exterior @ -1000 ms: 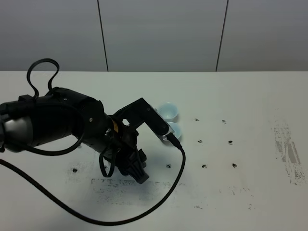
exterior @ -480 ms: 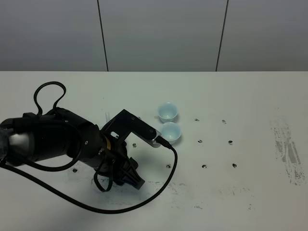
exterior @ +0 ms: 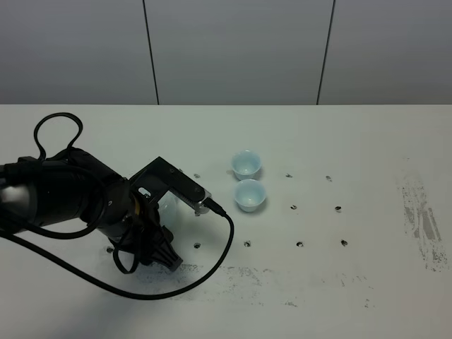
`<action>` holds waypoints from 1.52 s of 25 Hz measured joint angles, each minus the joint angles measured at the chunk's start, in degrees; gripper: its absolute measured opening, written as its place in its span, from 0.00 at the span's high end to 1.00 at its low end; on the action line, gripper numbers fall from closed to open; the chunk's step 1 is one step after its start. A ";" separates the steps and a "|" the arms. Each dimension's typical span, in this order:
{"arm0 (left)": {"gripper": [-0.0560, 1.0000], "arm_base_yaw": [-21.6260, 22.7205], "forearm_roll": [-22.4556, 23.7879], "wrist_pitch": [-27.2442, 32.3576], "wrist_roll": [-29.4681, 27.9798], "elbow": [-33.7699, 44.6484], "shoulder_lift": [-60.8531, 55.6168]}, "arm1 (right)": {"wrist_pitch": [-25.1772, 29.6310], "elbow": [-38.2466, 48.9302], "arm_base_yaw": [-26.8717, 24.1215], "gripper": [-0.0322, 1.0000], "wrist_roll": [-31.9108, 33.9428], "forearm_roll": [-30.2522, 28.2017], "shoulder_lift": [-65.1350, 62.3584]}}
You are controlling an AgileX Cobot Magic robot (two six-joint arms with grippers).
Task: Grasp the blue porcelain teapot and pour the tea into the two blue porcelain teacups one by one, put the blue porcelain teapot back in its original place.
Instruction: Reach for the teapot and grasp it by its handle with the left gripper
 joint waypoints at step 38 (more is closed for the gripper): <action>0.43 6.43 -7.70 9.97 4.87 -8.42 3.56 | 0.00 0.00 0.00 0.75 0.00 0.00 0.00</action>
